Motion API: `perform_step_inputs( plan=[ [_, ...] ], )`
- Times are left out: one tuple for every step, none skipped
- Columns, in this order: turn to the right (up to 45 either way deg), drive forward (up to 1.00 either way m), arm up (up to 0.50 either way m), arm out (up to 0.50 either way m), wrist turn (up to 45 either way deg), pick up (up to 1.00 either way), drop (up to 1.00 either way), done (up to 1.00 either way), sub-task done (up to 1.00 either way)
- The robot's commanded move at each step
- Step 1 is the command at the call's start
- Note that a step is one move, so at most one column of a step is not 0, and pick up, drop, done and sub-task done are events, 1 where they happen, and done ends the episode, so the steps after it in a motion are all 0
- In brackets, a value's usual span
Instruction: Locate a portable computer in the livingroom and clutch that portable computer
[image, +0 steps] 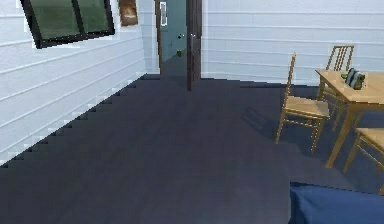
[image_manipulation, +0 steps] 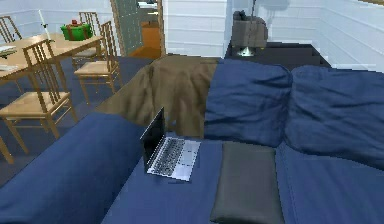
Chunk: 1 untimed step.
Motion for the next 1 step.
perform_step_inputs(
  plan=[
    [0.0,0.0,0.5,0.0,0.0,0.0,0.0,0.0,0.0]
  ],
)
